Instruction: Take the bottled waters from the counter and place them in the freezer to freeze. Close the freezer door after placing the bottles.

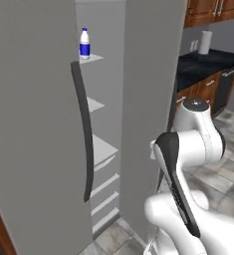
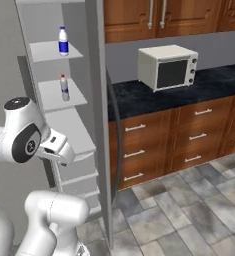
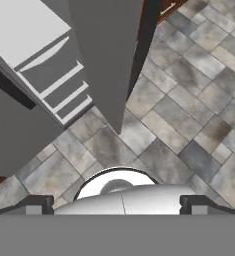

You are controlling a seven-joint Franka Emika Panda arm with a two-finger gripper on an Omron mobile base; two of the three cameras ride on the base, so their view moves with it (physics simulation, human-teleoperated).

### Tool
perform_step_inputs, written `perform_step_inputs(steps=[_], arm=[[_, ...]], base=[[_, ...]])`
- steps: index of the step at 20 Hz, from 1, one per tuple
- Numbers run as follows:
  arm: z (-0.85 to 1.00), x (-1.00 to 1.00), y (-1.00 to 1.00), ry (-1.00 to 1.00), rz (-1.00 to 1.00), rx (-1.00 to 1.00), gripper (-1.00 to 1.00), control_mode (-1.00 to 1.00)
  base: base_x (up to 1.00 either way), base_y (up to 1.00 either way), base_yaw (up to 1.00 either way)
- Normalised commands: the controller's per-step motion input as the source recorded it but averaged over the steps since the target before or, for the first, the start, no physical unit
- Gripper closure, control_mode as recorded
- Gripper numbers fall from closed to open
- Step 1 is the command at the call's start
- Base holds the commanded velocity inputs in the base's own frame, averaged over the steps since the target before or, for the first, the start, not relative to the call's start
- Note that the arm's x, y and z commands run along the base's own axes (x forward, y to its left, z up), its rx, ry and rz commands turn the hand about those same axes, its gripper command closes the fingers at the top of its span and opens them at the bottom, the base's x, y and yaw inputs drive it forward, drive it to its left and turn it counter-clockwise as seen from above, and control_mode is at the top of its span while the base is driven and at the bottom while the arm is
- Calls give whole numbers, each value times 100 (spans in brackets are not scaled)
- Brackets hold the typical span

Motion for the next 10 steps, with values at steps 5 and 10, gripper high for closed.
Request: perform_step_inputs(steps=[5, 10], arm=[[0, 0, 0, 0, 0, 0, -100, 100], [0, 0, 0, 0, 0, 0, -100, 100]], base=[[-10, -51, 43], [0, -55, 63]])
